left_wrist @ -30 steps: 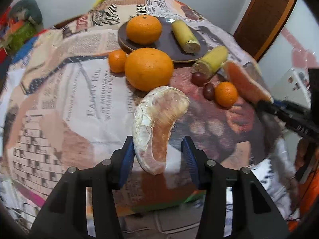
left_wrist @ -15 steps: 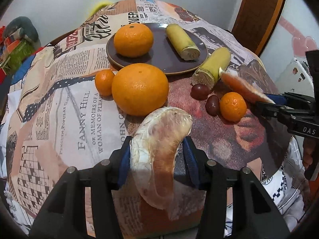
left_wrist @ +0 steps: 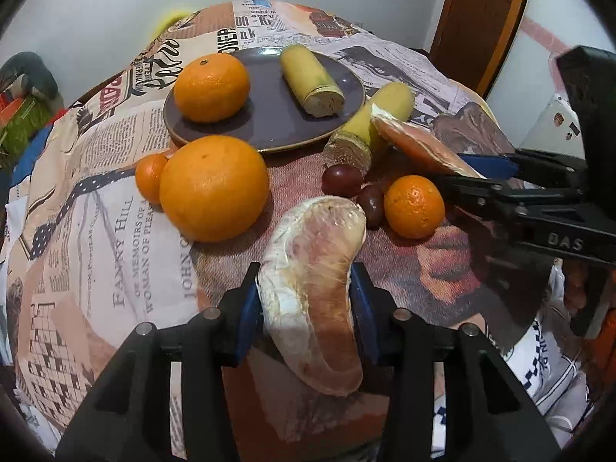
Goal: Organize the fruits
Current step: 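Carry the pomelo segment with the left tool onto the plate while the right tool sets its segment beside it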
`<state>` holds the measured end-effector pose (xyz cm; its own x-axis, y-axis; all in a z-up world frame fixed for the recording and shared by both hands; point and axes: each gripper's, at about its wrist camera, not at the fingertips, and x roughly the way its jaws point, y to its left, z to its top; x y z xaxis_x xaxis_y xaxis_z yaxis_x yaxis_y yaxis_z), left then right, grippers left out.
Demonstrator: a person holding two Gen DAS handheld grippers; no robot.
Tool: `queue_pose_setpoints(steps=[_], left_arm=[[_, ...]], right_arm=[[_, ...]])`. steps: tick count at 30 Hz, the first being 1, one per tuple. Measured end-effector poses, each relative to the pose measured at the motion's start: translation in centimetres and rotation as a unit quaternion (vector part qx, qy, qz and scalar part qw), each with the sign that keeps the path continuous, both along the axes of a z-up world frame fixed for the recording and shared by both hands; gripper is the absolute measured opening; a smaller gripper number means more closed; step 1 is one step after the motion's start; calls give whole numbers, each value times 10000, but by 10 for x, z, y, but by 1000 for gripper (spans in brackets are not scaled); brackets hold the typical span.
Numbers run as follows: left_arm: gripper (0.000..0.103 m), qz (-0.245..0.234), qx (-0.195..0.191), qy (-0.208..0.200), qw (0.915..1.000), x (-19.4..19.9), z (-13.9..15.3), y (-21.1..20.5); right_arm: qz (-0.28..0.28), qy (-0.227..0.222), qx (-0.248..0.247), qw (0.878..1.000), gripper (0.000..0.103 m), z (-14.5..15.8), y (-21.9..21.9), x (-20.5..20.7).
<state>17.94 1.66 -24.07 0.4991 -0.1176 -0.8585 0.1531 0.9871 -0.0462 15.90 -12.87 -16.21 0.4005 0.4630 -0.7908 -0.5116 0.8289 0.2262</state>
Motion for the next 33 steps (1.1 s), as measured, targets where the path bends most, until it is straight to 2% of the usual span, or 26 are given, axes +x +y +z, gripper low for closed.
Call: queue_pose_setpoints(steps=[7,13,25,33], left_arm=[[43,106,19,12,9999,5,1,-1],[42,296,-257,-12,9992,1,9,5],[42,460,-292,-598,9967,1,49,10],[42,646,-354,-887,9933,19,68,19]], right_arm=[[-174,-56,177,9997,35,10,-12,-10],[-292,-166,339,9989,34,22,-21,-15],[-413,-577,629,9955,34,56,-24,-10],[-443,-737,797,9931,34,66,-15,6]])
